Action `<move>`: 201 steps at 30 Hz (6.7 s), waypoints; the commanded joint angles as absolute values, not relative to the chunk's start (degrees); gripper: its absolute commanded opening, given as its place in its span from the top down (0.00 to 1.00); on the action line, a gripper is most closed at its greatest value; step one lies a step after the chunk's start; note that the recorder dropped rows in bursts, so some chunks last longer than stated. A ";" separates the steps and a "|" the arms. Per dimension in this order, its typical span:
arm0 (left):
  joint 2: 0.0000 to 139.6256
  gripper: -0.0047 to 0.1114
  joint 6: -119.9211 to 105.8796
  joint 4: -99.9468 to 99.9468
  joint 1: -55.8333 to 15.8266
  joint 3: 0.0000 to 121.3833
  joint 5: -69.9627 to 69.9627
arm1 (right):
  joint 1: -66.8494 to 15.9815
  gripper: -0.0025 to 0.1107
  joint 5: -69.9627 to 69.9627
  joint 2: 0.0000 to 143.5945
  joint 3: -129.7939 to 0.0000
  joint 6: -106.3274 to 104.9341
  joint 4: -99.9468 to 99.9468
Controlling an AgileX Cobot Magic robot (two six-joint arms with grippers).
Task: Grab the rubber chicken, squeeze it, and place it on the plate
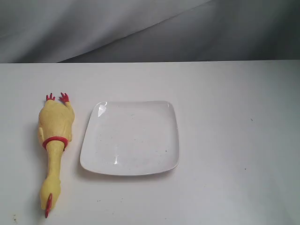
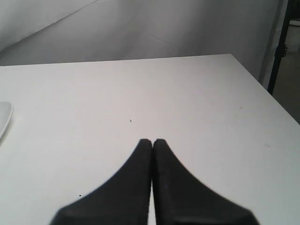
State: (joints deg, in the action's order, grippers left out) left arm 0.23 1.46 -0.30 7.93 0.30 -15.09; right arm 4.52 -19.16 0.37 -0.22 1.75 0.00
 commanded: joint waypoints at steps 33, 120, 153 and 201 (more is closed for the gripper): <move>0.00 0.91 1.47 -0.54 7.99 0.00 -15.29 | 4.56 0.98 36.08 0.00 0.00 21.46 -0.63; 0.00 0.91 1.47 -0.54 7.99 0.00 -15.29 | -58.71 0.75 -52.31 143.04 -123.42 6.39 1.87; 0.00 0.91 0.77 -7.58 7.99 0.00 -1.28 | -48.61 0.98 -50.18 72.72 -69.81 -7.68 -6.79; 90.72 0.14 101.23 -61.30 -2.36 30.14 69.96 | -47.98 0.98 -29.82 76.90 -56.51 -10.12 1.32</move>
